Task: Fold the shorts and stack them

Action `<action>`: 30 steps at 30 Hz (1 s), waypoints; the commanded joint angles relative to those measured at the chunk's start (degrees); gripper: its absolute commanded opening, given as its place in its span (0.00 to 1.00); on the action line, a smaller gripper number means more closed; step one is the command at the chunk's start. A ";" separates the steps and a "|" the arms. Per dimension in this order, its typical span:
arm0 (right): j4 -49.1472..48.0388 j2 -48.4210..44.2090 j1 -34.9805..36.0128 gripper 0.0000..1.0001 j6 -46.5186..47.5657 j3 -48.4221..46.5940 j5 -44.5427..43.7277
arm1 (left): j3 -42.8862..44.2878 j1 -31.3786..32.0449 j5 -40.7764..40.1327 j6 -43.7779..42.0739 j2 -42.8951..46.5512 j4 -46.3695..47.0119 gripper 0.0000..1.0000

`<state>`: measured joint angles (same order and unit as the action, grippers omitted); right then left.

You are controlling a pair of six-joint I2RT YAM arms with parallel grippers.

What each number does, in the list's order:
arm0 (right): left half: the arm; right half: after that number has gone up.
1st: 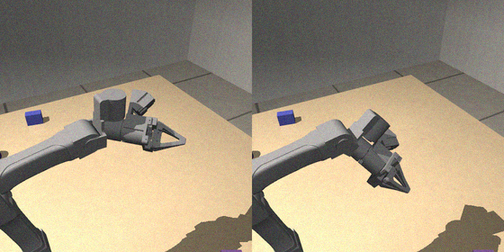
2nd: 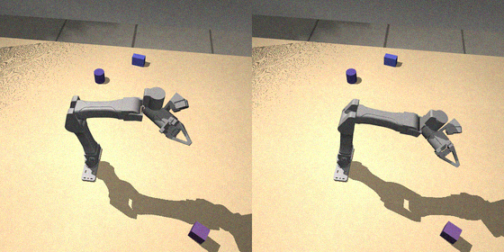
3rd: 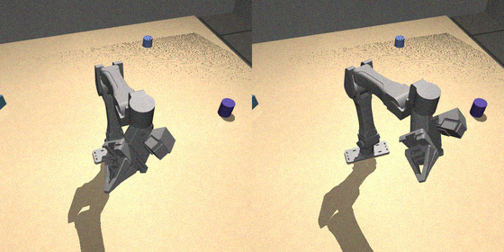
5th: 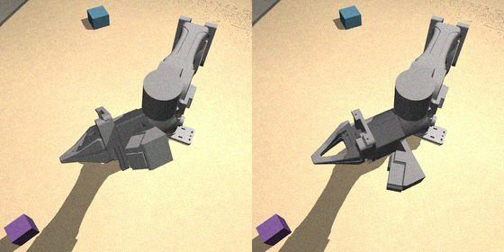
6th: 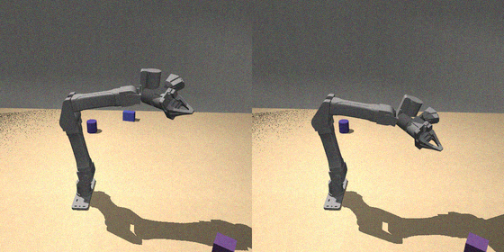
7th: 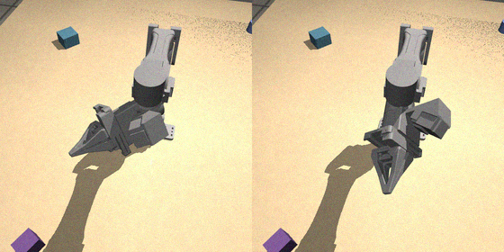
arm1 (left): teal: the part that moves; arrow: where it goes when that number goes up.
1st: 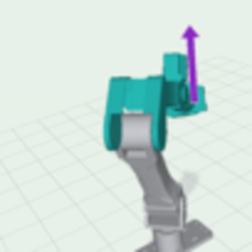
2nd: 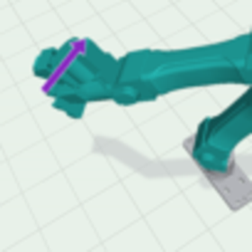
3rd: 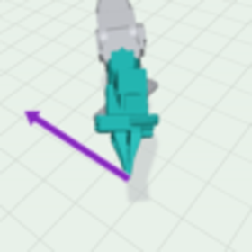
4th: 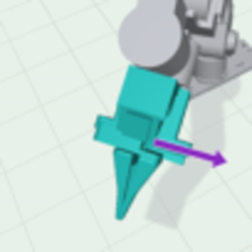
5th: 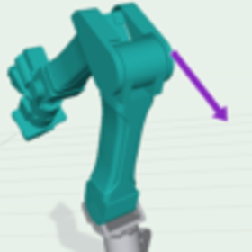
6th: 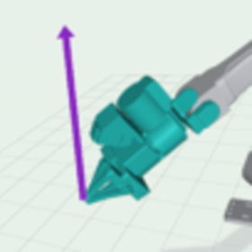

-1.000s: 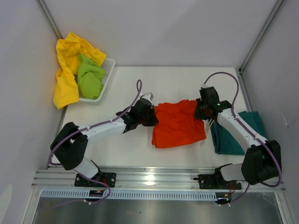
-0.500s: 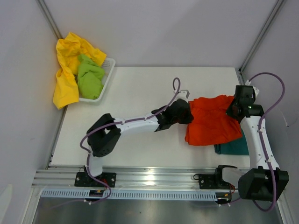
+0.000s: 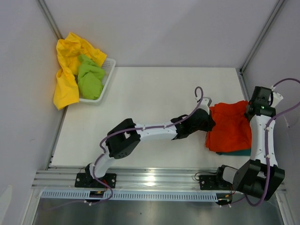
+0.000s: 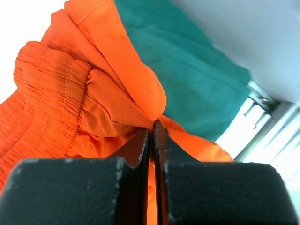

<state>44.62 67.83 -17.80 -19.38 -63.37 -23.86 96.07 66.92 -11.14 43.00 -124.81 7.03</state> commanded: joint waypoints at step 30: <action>-10.34 14.34 -14.28 0.00 -0.13 -9.75 2.59 | 24.60 6.03 -15.94 -0.82 -15.46 0.00 0.00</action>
<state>38.30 81.91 -31.62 -19.00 -71.61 -20.49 117.45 73.03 -25.39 41.17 -139.65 5.78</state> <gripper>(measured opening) 0.012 0.005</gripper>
